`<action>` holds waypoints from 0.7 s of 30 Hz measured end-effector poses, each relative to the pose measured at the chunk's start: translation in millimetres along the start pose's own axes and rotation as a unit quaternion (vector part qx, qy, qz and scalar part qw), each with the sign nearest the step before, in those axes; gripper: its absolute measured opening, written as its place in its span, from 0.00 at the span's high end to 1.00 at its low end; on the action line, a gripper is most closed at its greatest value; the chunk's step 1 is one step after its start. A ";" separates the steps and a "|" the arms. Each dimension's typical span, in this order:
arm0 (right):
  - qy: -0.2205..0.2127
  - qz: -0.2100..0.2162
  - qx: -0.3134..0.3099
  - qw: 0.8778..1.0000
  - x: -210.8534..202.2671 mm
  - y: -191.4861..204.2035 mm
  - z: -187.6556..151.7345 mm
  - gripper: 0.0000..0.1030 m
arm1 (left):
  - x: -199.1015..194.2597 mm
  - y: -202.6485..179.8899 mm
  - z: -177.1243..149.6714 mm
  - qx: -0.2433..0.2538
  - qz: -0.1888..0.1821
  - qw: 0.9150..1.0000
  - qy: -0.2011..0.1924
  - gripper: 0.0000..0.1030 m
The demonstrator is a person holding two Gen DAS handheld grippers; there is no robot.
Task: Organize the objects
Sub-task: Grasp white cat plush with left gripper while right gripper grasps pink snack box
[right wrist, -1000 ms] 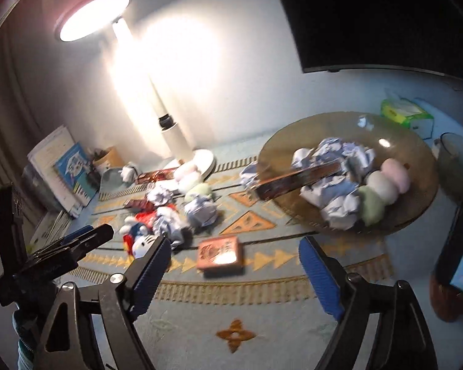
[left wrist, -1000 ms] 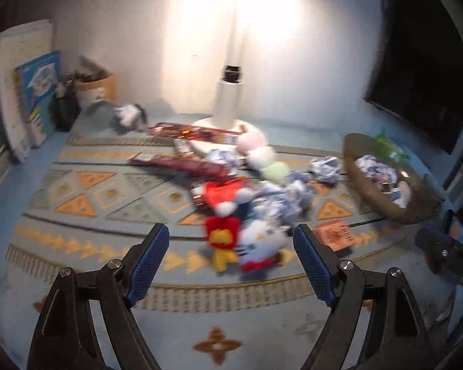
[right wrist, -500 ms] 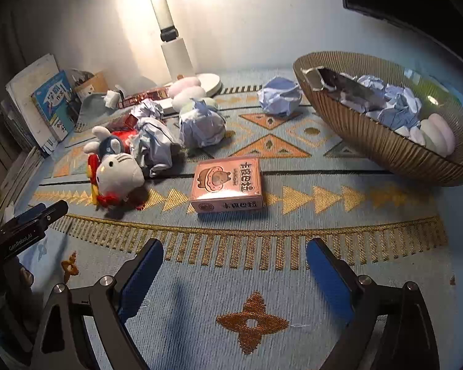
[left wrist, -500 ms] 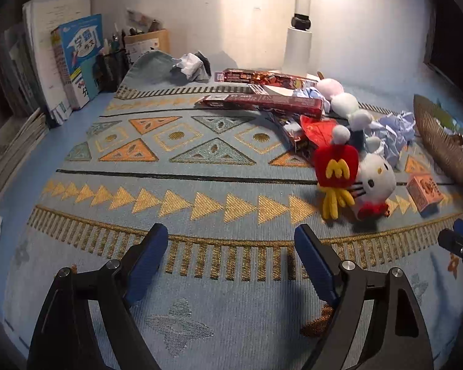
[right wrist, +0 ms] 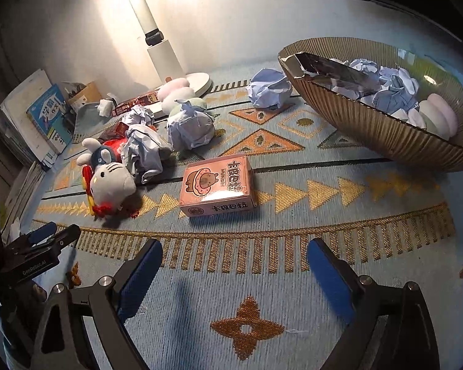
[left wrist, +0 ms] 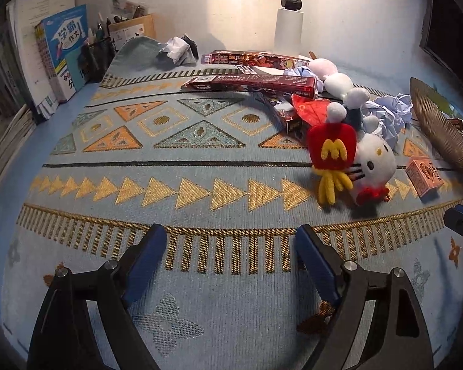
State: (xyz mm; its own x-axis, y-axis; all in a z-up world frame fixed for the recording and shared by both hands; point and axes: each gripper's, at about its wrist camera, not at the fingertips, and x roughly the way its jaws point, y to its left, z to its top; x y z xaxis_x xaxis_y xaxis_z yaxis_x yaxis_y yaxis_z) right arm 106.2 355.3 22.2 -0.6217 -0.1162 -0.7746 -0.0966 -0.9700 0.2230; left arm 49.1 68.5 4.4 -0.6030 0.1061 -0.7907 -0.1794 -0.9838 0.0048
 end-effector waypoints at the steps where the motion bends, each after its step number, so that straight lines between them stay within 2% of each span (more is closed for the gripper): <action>1: 0.001 -0.001 -0.002 1.000 0.5 0.7 -0.2 0.07 | -0.3 0.2 0.0 0.000 -0.001 1.000 -0.001 0.17; 5: 0.012 -0.015 -0.010 1.000 4.4 5.3 2.6 0.06 | 0.5 0.7 1.0 0.001 -0.010 1.000 0.001 0.17; 7: 0.030 -0.013 -0.009 0.999 10.3 6.9 10.7 0.05 | 1.0 -0.1 1.6 0.004 -0.012 1.000 0.002 0.16; 11: 0.042 0.068 0.074 0.994 21.1 -2.9 33.9 0.05 | 1.5 -1.1 2.0 0.006 -0.014 1.000 0.003 0.15; 15: 0.039 0.087 0.118 0.988 35.4 -3.3 52.9 0.04 | 1.1 -0.3 2.2 0.004 -0.021 1.000 0.002 0.15; 18: 0.029 0.053 0.105 0.993 47.1 7.8 65.7 0.04 | 0.9 0.1 2.2 0.006 -0.026 1.000 0.001 0.15; 21: 0.024 0.005 0.058 0.998 55.2 25.6 68.8 0.05 | 1.0 0.2 2.2 0.006 -0.027 1.000 0.001 0.15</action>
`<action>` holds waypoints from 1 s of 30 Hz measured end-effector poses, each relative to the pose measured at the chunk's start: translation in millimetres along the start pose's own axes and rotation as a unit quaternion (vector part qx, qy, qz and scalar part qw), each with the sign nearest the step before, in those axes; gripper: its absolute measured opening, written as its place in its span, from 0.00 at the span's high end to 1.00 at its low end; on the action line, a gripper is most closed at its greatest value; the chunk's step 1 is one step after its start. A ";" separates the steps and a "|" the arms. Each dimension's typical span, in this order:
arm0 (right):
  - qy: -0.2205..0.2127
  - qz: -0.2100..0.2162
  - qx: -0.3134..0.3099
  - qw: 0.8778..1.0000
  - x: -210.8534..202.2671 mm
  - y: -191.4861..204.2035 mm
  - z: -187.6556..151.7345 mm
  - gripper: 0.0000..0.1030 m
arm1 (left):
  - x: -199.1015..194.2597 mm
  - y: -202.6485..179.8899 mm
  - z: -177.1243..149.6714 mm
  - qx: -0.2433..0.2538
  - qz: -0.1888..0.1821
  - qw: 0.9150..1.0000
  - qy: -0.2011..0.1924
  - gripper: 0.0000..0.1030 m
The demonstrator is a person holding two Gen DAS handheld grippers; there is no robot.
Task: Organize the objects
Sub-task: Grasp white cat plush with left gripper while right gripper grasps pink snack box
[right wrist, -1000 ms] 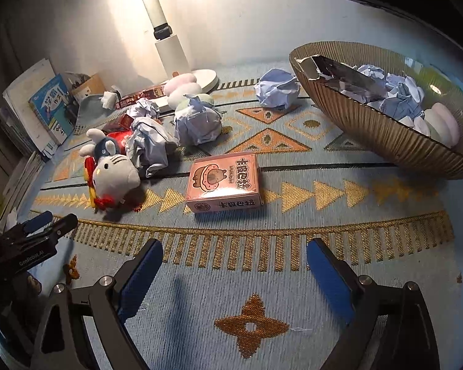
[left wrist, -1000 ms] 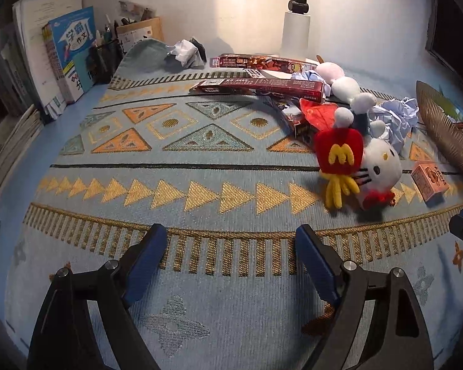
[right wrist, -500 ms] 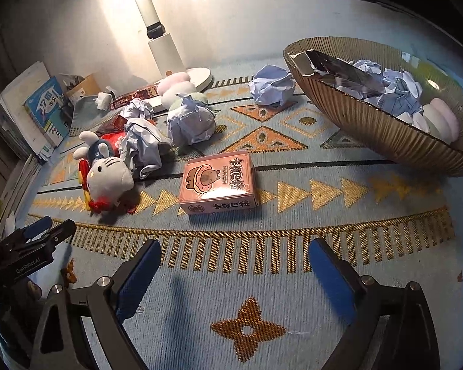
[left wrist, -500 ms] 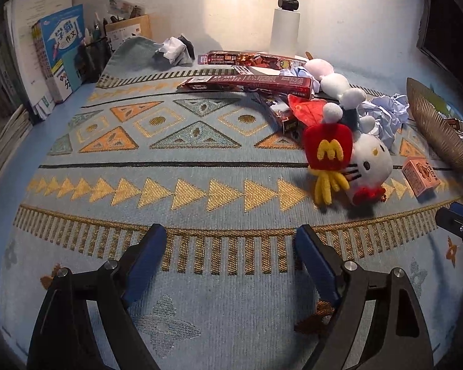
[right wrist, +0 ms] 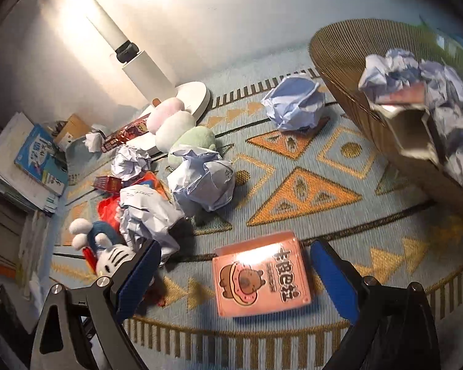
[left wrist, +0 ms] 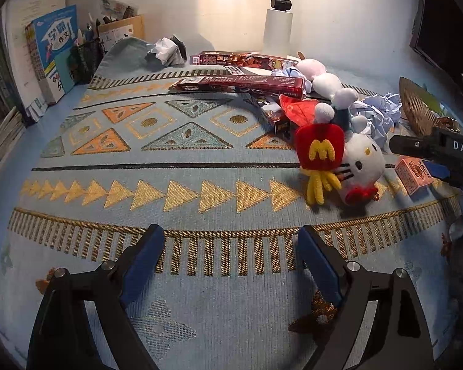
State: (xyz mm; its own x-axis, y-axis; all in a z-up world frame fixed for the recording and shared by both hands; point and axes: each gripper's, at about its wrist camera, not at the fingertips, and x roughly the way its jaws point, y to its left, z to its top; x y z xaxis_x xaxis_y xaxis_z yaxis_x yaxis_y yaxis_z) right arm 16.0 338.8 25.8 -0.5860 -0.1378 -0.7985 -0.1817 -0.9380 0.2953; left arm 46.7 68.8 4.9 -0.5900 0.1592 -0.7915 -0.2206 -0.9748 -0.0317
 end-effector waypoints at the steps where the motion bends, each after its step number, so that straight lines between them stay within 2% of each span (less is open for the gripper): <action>1: 0.001 0.003 -0.012 1.000 1.4 3.4 -0.3 0.05 | 0.1 0.0 0.0 0.000 0.000 1.000 0.000 0.15; 3: 0.005 0.017 -0.020 1.000 -0.9 2.2 -4.2 0.05 | -0.7 0.3 0.0 -0.001 0.002 1.000 -0.002 0.15; 5: 0.018 0.040 -0.002 0.999 -9.1 -6.4 -8.8 0.05 | -2.5 1.2 -0.3 -0.003 0.007 1.000 -0.008 0.15; 8: 0.039 0.126 0.011 0.991 -24.9 -15.4 -24.0 0.05 | -9.6 2.1 -0.3 -0.008 0.018 0.999 -0.027 0.15; 10: 0.072 0.201 -0.021 0.977 -31.1 -5.3 -39.2 0.05 | -14.4 0.4 3.4 -0.008 -0.001 0.999 -0.031 0.15; 11: 0.078 0.212 -0.041 0.973 -36.7 0.5 -47.7 0.05 | -16.9 -0.8 6.8 -0.020 -0.021 0.999 -0.031 0.15; 13: 0.059 0.162 -0.066 0.983 -45.9 5.0 -56.7 0.05 | -22.0 -9.6 14.4 -0.045 -0.071 0.996 -0.035 0.14; 15: 0.044 0.128 -0.072 0.988 -47.6 1.1 -57.1 0.05 | -20.6 -30.4 25.3 -0.037 -0.094 0.994 -0.034 0.02; 18: 0.043 0.102 -0.080 0.991 -42.6 -6.6 -51.9 0.05 | 0.3 -56.1 43.1 -0.034 -0.071 0.997 -0.019 0.01; 20: 0.034 0.075 -0.108 0.991 -39.2 -3.1 -49.3 0.05 | 14.7 -62.0 51.2 -0.052 -0.077 0.996 0.002 0.01; 22: 0.027 0.046 -0.156 0.986 -32.7 6.4 -46.8 0.05 | 22.9 -63.1 55.8 -0.073 -0.075 0.995 0.004 0.01; 25: 0.026 0.011 -0.216 0.976 -17.4 14.1 -43.9 0.05 | 24.5 -67.8 56.5 -0.067 -0.062 0.996 -0.012 0.01; 27: 0.027 0.011 -0.223 0.974 -7.0 18.4 -39.1 0.05 | 26.8 -68.8 55.8 -0.061 -0.065 0.996 -0.006 0.06; 28: 0.031 0.016 -0.217 0.975 -2.3 18.4 -36.7 0.05 | 28.1 -69.2 54.8 -0.061 -0.071 0.996 0.000 0.20; 29: 0.034 0.018 -0.213 0.976 0.0 17.7 -35.2 0.05 | 31.2 -67.9 55.0 -0.061 -0.076 0.995 0.008 0.27; 30: 0.030 0.011 -0.215 0.976 1.8 19.4 -33.4 0.05 | 33.4 -67.6 55.4 -0.063 -0.079 0.995 0.012 0.29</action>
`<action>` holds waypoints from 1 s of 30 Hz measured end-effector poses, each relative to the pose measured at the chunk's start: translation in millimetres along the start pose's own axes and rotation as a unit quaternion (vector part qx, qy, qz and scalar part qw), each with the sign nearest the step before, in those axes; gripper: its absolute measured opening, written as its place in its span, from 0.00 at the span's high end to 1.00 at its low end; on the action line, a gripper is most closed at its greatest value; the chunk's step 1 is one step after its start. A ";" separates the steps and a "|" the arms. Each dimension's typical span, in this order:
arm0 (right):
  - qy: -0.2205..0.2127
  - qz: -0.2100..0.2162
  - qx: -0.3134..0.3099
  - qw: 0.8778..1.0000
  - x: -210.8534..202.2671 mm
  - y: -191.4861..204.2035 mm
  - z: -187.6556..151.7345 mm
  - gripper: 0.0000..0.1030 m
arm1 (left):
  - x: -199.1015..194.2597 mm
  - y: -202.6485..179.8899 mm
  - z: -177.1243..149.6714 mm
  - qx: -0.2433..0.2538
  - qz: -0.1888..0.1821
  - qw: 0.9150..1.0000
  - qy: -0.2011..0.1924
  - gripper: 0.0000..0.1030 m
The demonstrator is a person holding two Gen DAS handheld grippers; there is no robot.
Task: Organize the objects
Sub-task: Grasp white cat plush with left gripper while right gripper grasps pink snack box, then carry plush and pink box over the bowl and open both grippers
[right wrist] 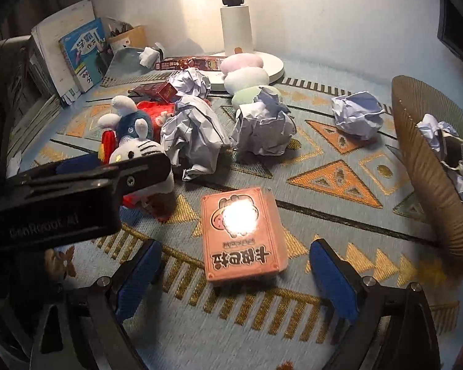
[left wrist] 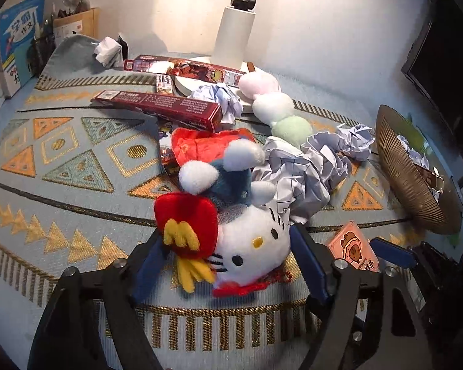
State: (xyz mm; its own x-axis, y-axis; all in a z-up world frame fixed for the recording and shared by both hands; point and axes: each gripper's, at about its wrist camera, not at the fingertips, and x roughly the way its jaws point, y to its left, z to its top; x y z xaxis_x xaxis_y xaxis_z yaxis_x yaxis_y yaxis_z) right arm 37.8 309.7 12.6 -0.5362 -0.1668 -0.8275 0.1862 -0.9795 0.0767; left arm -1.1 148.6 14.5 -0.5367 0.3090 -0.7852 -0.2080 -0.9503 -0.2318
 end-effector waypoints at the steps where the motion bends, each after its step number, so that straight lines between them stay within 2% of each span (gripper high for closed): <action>1: 0.004 -0.005 -0.001 1.000 2.3 1.2 2.1 0.06 | -1.6 -0.1 -0.4 0.000 -0.002 1.000 -0.004 0.32; 2: 0.002 -0.014 -0.002 1.000 2.8 3.1 3.5 0.14 | -1.7 0.1 -0.2 -0.001 -0.009 1.000 -0.004 0.40; 3: -0.001 -0.025 -0.002 1.000 -0.1 5.1 2.2 0.21 | -2.2 0.4 -1.1 -0.001 -0.013 1.000 -0.004 0.42; 5: -0.009 -0.037 -0.002 0.999 -4.4 6.6 2.1 0.55 | -7.3 2.7 -3.9 -0.008 -0.022 1.000 -0.008 0.46; 6: -0.009 -0.031 0.003 0.999 -7.2 6.0 1.2 0.59 | -11.8 4.6 -5.8 -0.014 -0.031 0.999 -0.010 0.46; 9: -0.012 -0.013 0.034 0.999 -16.2 1.7 -5.7 0.60 | -33.5 14.3 -14.8 -0.017 -0.047 0.998 -0.023 0.46; 13: -0.028 -0.014 0.078 0.996 -33.0 -10.6 -22.2 0.60 | -64.1 33.3 -25.9 -0.010 -0.023 0.999 -0.046 0.46; 18: -0.046 -0.040 0.122 0.991 -53.9 -34.3 -35.5 0.60 | -76.8 67.6 -30.4 -0.006 0.038 0.997 -0.065 0.46; 19: -0.051 -0.041 0.124 0.990 -56.2 -37.1 -37.4 0.60 | -76.7 74.1 -31.2 -0.007 0.043 0.997 -0.070 0.46; 22: -0.070 -0.008 0.142 0.987 -59.0 -47.5 -47.3 0.60 | -71.3 93.4 -32.0 -0.029 0.031 0.997 -0.070 0.46; 24: -0.064 -0.028 0.140 0.988 -56.4 -45.4 -46.9 0.60 | -62.2 103.3 -35.6 -0.049 0.016 0.997 -0.058 0.46; 25: -0.066 -0.029 0.133 0.989 -55.8 -42.5 -46.4 0.60 | -60.8 103.6 -35.0 -0.050 0.021 0.997 -0.055 0.46; 30: -0.055 -0.059 0.079 0.994 -46.8 -19.3 -44.8 0.60 | -60.7 87.9 -39.8 -0.010 0.042 0.996 -0.072 0.45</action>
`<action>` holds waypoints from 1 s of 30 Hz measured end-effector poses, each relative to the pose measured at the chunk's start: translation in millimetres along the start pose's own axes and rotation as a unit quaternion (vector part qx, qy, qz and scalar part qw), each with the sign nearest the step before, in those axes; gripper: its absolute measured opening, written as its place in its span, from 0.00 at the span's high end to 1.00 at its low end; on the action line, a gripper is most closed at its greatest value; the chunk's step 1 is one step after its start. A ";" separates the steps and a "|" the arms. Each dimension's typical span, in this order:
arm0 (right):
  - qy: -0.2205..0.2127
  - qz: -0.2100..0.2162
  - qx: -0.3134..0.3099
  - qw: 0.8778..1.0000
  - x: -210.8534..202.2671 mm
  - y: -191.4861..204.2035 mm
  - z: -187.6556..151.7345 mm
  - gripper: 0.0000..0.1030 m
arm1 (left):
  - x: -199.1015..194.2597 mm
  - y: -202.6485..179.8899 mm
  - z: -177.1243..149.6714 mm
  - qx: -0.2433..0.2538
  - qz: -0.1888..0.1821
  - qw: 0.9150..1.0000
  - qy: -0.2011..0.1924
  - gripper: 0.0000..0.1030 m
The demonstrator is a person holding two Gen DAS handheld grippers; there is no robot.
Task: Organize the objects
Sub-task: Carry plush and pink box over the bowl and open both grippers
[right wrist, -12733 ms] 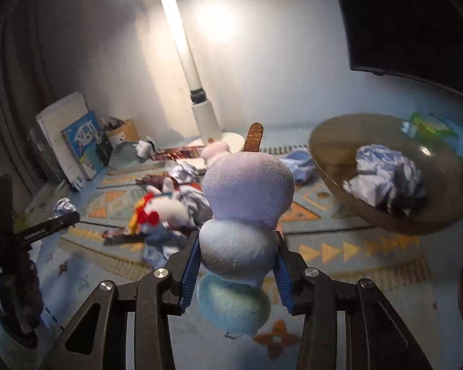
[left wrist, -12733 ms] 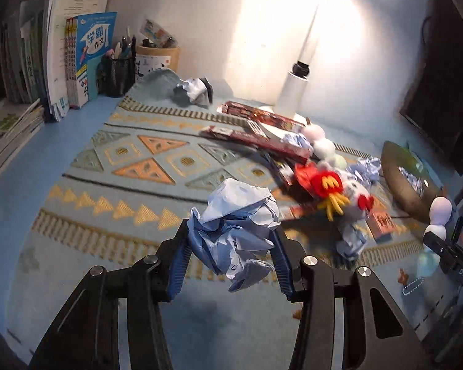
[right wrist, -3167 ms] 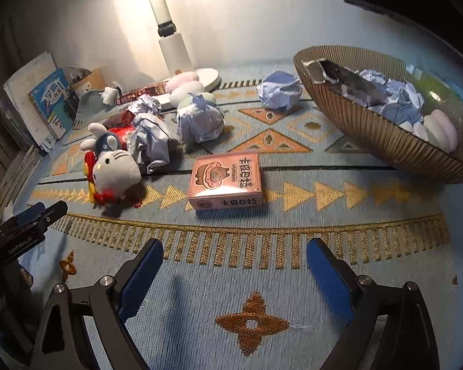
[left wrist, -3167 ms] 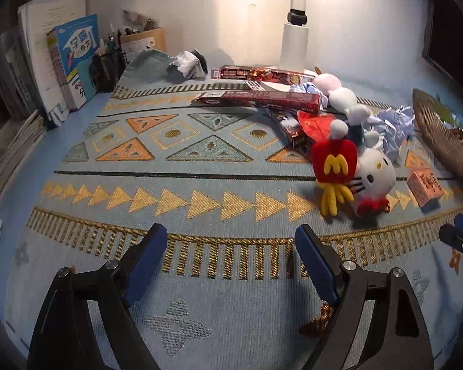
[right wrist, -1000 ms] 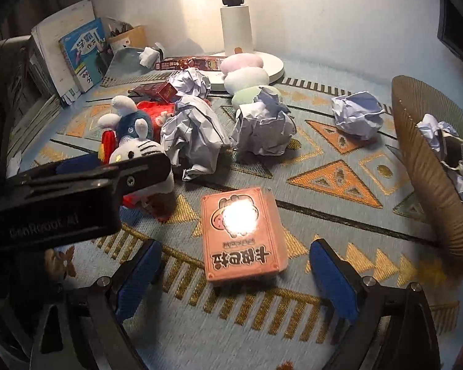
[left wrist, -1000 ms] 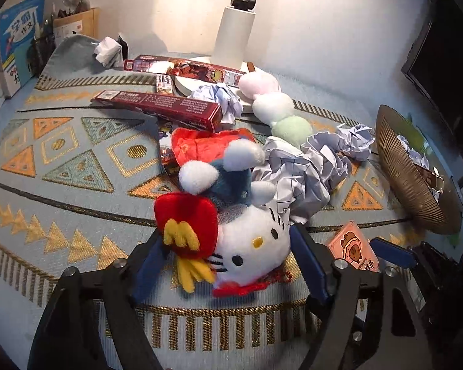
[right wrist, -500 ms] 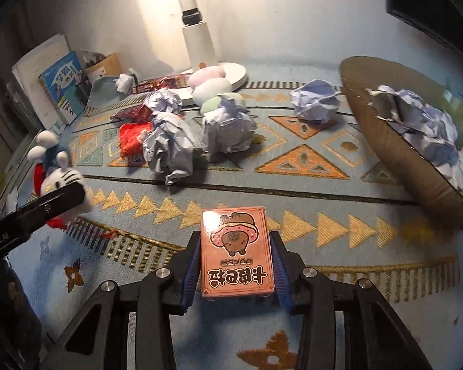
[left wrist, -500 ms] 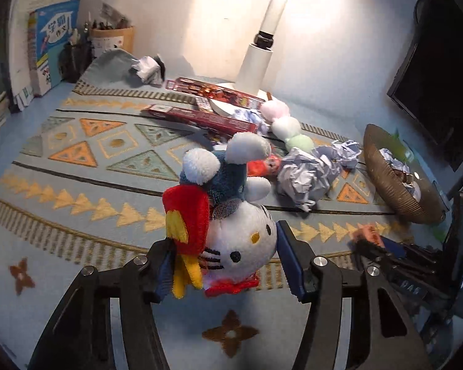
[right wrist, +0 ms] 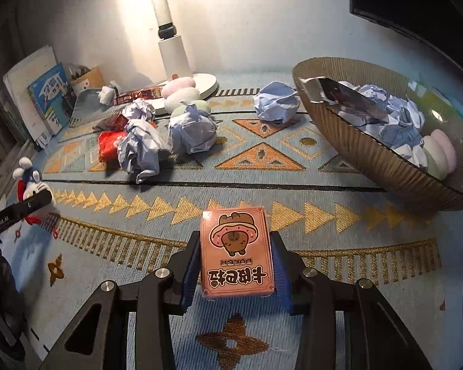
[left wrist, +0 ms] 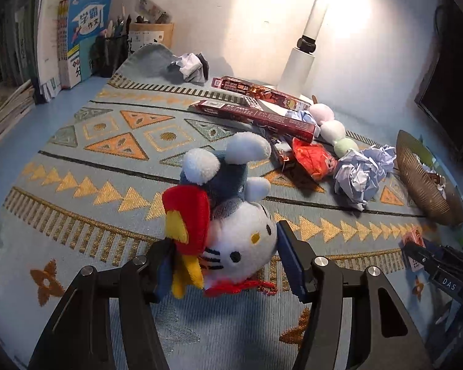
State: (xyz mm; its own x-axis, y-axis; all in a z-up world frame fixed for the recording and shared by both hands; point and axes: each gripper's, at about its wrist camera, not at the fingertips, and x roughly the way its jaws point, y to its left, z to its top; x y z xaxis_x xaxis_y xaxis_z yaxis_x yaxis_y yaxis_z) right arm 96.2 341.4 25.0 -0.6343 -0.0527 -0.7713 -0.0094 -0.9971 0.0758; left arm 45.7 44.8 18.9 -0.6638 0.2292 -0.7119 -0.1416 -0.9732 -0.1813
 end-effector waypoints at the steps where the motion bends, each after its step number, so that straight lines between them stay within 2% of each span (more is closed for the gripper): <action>1: -0.002 0.001 -0.002 1.000 -0.5 0.2 -0.3 0.60 | -1.1 -4.3 -0.9 0.012 0.005 1.000 -0.005 0.45; 5: -0.009 0.008 0.022 1.000 -3.5 -9.5 0.6 0.60 | -4.0 -17.9 -4.3 0.050 0.020 0.998 -0.016 0.45; 10: -0.037 0.010 0.023 0.999 -23.9 -6.2 -5.3 0.60 | -12.4 -34.0 -2.7 0.081 0.012 0.997 -0.015 0.45; 13: -0.041 0.045 0.067 0.996 -40.7 -15.4 -10.0 0.60 | -27.3 -62.2 8.9 0.094 -0.032 0.995 -0.027 0.45; 16: -0.069 0.044 0.098 0.992 -73.9 -33.9 -0.5 0.60 | -37.3 -109.0 31.7 0.124 -0.087 0.988 -0.034 0.45; 18: -0.106 0.031 0.110 0.988 -105.5 -50.1 13.0 0.60 | -38.7 -143.7 50.6 0.143 -0.123 0.981 -0.036 0.45; 20: -0.148 -0.001 0.123 0.981 -137.5 -70.7 29.0 0.60 | -35.1 -177.7 71.2 0.152 -0.163 0.974 -0.032 0.45; 23: -0.174 -0.105 0.164 0.965 -163.1 -108.3 56.0 0.60 | -22.5 -229.2 96.1 0.166 -0.210 0.963 -0.021 0.45; 26: -0.174 -0.137 0.198 0.955 -161.7 -147.7 74.8 0.60 | -0.9 -278.3 111.2 0.194 -0.227 0.954 -0.008 0.45; 28: -0.169 -0.137 0.216 0.952 -153.0 -167.3 84.9 0.60 | 13.2 -304.4 115.8 0.207 -0.241 0.948 0.001 0.45; 30: -0.162 -0.139 0.218 0.952 -138.7 -179.5 97.5 0.59 | 23.5 -323.2 119.1 0.207 -0.251 0.946 -0.003 0.30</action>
State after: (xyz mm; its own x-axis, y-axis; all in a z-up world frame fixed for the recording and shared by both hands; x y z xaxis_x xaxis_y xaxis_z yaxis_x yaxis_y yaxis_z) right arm 110.4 533.1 179.9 -0.7655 0.3007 -0.5688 -0.4867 -0.8488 0.2063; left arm -11.6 362.3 141.6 -0.4415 0.6650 -0.6023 -0.7143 -0.6668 -0.2126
